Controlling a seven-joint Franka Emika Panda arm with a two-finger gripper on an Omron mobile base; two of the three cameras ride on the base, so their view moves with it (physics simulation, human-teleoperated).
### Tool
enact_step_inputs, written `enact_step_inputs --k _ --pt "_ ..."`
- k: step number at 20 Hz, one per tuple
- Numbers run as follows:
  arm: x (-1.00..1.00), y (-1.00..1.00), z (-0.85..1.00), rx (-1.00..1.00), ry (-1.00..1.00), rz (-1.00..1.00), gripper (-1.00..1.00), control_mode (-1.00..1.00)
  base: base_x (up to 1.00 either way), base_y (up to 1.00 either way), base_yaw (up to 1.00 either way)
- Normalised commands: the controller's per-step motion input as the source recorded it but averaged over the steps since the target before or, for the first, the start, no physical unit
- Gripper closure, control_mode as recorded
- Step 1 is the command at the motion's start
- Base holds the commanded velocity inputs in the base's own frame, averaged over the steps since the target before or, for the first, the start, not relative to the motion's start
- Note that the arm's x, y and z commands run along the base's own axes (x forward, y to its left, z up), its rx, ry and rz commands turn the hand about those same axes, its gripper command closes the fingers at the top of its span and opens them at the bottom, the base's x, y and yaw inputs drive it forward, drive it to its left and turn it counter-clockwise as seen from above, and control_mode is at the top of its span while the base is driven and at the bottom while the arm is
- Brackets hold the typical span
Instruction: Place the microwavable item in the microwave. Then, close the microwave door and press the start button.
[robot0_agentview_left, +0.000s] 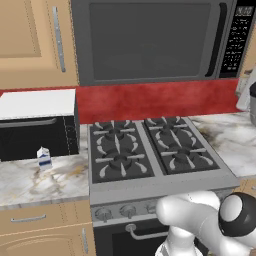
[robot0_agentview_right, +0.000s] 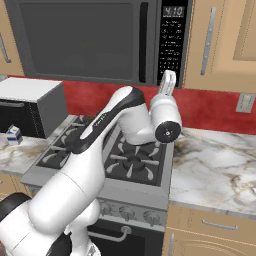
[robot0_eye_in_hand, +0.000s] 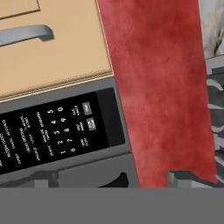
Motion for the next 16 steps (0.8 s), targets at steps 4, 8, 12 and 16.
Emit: enact_step_inputs --k 4,8,12,16 --pt "0.51 -0.23 -0.13 0.00 0.00 0.00 -1.00 -1.00 0.00 0.00 0.00" --pt "0.43 -0.13 -0.14 0.00 0.00 0.00 -1.00 -1.00 0.00 0.00 0.00" --pt "0.42 -0.08 -0.08 0.00 0.00 0.00 -1.00 -1.00 0.00 0.00 0.00" --pt "0.42 -0.05 -0.01 0.00 0.00 0.00 -1.00 -1.00 0.00 0.00 0.00"
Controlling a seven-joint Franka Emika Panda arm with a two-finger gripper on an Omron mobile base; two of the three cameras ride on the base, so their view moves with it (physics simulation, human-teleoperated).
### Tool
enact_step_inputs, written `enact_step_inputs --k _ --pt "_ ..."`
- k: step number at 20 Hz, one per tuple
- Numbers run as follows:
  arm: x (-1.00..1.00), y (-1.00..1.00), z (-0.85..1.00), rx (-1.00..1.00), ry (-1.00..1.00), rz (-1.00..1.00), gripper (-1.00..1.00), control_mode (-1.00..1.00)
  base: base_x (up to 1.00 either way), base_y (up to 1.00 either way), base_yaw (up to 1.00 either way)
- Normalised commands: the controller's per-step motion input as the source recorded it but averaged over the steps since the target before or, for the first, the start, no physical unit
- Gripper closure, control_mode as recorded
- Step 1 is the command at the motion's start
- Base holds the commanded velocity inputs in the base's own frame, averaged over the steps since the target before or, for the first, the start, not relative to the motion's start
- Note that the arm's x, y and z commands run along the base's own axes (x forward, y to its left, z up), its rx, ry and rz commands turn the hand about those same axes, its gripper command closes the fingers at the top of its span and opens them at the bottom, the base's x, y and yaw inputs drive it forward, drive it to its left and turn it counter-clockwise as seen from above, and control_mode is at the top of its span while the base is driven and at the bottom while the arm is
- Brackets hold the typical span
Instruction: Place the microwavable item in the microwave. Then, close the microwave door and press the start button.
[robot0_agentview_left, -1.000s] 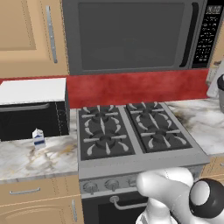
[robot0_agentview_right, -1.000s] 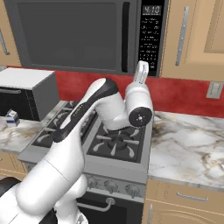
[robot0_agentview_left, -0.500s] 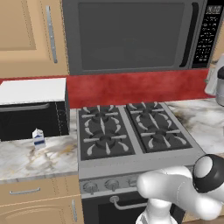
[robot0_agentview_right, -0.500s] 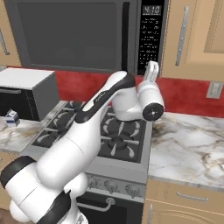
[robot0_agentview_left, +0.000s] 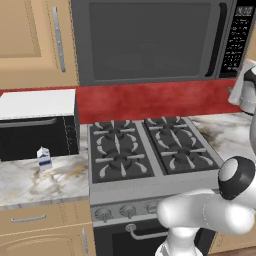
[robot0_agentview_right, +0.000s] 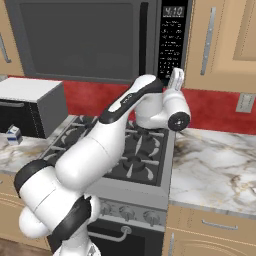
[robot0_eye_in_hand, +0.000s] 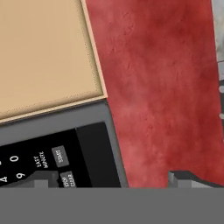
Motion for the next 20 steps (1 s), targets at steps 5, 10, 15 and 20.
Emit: enact_step_inputs --k 5,10,15,20 --pt "0.42 -0.10 0.00 0.00 0.00 0.00 -1.00 -1.00 0.00 0.00 0.00" --pt "0.36 -0.17 -0.06 0.00 0.00 0.00 -1.00 -1.00 0.00 0.00 0.00" --pt "0.34 -0.14 -0.16 0.00 0.00 0.00 -1.00 -1.00 0.00 0.00 0.00" --pt "0.40 -0.02 -0.31 0.00 0.00 0.00 -1.00 -1.00 0.00 0.00 0.00"
